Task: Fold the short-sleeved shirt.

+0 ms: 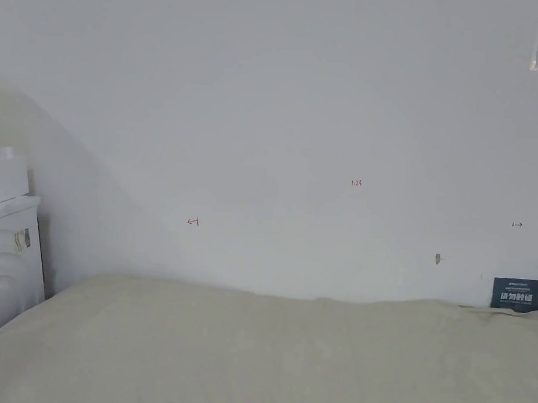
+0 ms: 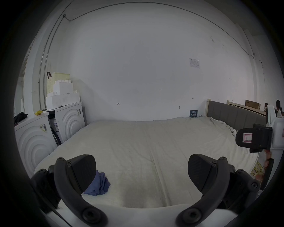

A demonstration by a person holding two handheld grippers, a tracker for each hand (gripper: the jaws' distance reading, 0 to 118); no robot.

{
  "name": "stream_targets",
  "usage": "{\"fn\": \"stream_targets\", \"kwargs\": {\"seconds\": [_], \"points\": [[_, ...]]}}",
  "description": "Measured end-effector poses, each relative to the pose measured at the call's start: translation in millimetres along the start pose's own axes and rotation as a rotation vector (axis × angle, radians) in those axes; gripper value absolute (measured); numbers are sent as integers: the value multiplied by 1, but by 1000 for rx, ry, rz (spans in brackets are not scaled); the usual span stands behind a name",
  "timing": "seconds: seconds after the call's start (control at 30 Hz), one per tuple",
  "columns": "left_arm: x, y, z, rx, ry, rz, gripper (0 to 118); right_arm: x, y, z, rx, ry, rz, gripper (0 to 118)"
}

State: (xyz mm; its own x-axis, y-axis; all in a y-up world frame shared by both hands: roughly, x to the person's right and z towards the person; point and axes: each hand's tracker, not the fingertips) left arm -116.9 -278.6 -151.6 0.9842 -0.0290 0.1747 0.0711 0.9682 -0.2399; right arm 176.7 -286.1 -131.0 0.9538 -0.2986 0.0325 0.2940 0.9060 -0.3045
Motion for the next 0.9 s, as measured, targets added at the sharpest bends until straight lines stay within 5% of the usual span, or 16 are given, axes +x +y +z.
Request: {"fn": "stream_targets", "kwargs": {"seconds": [0.07,0.17,0.27,0.43,0.57,0.9], "points": [[0,0,0,-6,-11,7,118,0,-4,1,40,-86,13,114],[0,-1,-1,-12,2,3,118,7,-11,3,50,-25,32,114],[-1,1,-3,-19,-2,2,118,-1,-18,2,35,-64,96,114],[-1,3,-5,-10,2,9,118,1,-24,-7,38,66,146,114],[-1,4,-8,-6,13,12,118,-7,-17,-12,81,-13,235,114],[-7,-4,-9,-35,26,34,118,-2,-24,-18,27,-22,219,114]]}}
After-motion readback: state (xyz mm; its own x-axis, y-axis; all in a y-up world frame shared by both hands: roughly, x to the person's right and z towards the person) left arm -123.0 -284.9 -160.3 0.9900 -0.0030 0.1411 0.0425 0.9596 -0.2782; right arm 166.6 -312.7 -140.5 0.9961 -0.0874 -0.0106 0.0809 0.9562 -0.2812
